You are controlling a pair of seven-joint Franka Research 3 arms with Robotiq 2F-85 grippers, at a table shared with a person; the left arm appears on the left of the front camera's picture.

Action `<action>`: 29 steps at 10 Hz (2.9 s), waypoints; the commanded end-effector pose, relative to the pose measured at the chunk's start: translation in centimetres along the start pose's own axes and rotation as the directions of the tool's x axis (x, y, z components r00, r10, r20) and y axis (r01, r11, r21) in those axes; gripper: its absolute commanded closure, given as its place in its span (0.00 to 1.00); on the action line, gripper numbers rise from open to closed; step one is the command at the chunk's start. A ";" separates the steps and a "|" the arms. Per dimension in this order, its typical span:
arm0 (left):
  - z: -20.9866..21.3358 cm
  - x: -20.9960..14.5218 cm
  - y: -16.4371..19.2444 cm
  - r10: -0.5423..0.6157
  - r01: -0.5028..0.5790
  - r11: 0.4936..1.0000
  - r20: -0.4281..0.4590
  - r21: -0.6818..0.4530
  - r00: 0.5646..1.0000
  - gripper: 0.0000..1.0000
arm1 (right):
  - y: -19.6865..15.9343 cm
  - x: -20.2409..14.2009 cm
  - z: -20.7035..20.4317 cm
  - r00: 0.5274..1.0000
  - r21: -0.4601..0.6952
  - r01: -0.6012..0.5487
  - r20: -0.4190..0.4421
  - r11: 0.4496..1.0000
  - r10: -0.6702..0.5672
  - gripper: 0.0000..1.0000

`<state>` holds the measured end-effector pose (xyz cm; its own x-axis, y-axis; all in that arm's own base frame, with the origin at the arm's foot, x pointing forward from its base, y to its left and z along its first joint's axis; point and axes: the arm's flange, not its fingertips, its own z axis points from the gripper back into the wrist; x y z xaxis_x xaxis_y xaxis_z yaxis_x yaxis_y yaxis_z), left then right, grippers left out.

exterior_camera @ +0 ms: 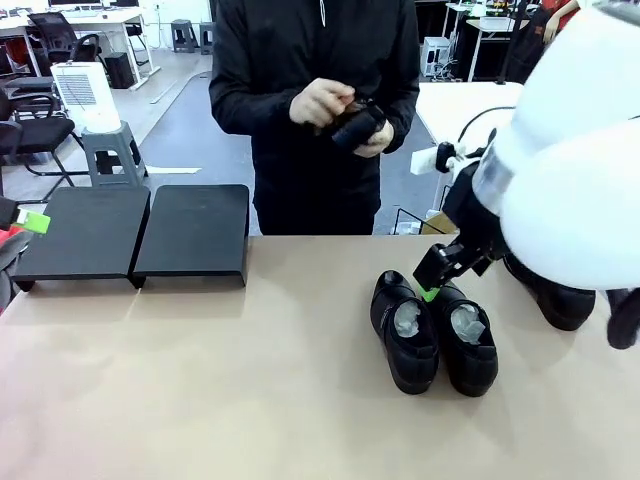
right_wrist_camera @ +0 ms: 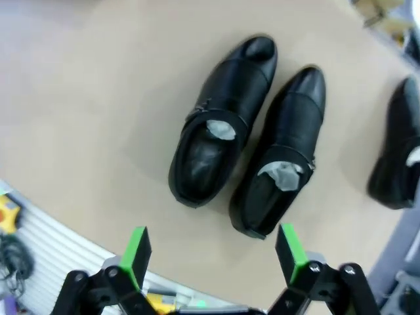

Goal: Organize the shoes by placing them on the stand.
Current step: Pick up one Shoe and place it in the middle of the table.

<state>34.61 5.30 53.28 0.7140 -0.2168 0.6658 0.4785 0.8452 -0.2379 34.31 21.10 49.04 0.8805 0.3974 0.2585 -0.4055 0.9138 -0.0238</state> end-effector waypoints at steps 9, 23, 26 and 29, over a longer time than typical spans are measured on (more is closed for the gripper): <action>0.0 0.0 0.1 -0.012 0.012 1.000 0.009 -0.019 1.000 0.00 | -2.6 -0.3 -5.4 0.948 0.001 0.317 0.024 0.948 -0.317 0.52; 0.0 0.0 0.1 -0.012 0.012 1.000 0.009 -0.019 1.000 0.00 | -2.0 2.8 -12.4 0.879 -0.015 0.473 -0.063 0.881 -0.473 0.52; 0.0 0.0 0.1 -0.012 0.012 1.000 0.009 -0.019 1.000 0.00 | -2.0 2.9 -13.7 0.880 -0.025 0.462 -0.110 0.886 -0.462 0.52; 0.0 0.0 0.1 -0.012 0.012 1.000 0.009 -0.019 1.000 0.00 | -1.5 3.2 -15.2 0.892 -0.067 0.431 -0.123 0.900 -0.436 0.52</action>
<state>34.61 5.32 53.28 0.7137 -0.2172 0.6659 0.4788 0.8452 -0.2375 40.68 20.96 35.14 0.9927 -0.0188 0.1195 0.0115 0.9980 0.0622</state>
